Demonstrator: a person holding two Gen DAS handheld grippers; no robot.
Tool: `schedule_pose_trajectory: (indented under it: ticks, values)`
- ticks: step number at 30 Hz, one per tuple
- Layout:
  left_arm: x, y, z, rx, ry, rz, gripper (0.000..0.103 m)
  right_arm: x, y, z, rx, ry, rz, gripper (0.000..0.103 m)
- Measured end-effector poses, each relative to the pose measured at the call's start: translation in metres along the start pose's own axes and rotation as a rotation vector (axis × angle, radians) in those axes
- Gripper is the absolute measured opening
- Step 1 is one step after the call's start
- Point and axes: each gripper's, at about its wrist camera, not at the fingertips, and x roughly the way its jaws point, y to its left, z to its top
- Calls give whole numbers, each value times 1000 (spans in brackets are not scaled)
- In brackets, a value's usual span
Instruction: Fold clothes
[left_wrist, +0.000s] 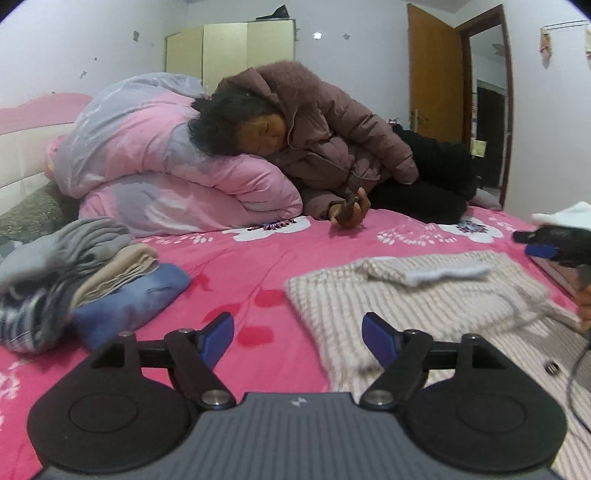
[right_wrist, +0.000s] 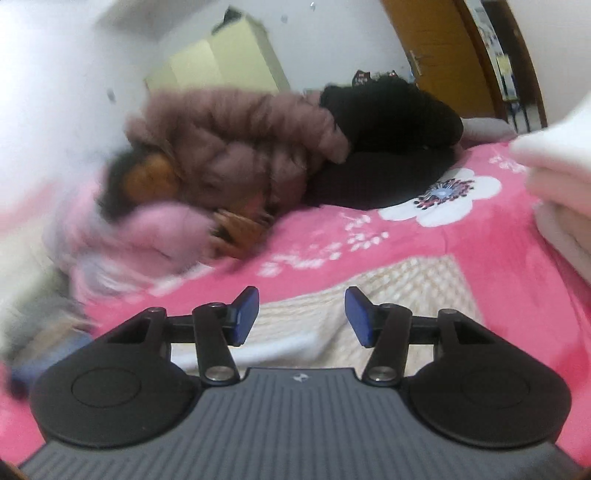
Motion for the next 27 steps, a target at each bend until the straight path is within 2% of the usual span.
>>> schedule_pose_trajectory:
  ticks: [2,6,8,13,19,23,27]
  values:
    - [-17,3,-10,-13,3,-15,82,-50,10,-9,37,-21,42,63]
    - [-37,8,-35,-93,36,-87,84,-144,33,-37,13,-20,28,72]
    - [-41,7,-50,-127,67,-130,84,-183,40,-53,0,-7,1,84]
    - [-47,1,-83,-174,153,-190,84,-258,55,-103,-10,41,-106,88]
    - [-73,3,-115,-226,167,-276,84,-306,72,-164,19,112,-204,89]
    - [-87,2,-135,-239,184,-315,84,-314,84,-190,58,189,-210,90]
    - [-99,0,-156,-254,209,-351,84,-317,98,-206,33,241,-227,90]
